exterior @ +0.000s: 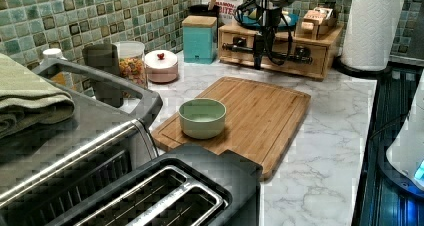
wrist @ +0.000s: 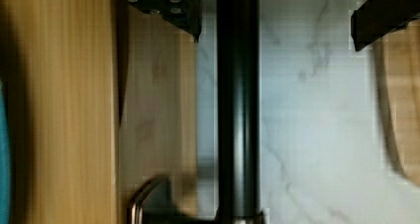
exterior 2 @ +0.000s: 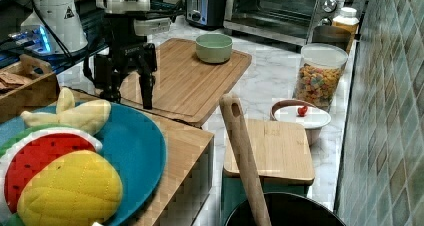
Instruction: Open the drawer.
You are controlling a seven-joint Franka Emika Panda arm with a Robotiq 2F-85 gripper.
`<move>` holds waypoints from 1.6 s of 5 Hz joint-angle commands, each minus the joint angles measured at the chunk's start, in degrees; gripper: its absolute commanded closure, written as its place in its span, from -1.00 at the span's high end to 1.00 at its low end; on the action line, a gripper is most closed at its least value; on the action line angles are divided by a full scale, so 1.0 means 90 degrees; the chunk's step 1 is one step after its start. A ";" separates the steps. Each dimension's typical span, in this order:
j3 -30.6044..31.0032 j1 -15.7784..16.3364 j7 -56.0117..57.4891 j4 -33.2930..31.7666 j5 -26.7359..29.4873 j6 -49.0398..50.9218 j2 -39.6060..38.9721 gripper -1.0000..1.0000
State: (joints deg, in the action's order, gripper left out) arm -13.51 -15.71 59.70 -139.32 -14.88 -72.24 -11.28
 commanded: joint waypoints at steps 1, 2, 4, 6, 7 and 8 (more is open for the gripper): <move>-0.0072 0.0016 -0.0332 0.0257 0.0159 -0.0148 -0.0781 1.00; -0.0125 0.0212 -0.0451 0.0244 0.0203 -0.0007 -0.0662 1.00; 0.0444 0.0043 0.0101 0.0264 0.0553 0.0618 -0.0441 1.00; 0.0750 0.0973 -0.0823 -0.0432 0.0379 0.0767 0.0241 1.00; 0.0957 0.1344 -0.1131 -0.0566 0.0500 0.0816 0.0279 1.00; 0.1287 0.1494 -0.1082 -0.0597 0.0946 0.1136 0.0371 1.00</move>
State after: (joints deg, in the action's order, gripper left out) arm -9.64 -10.10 51.62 -140.89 -9.74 -65.35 -10.48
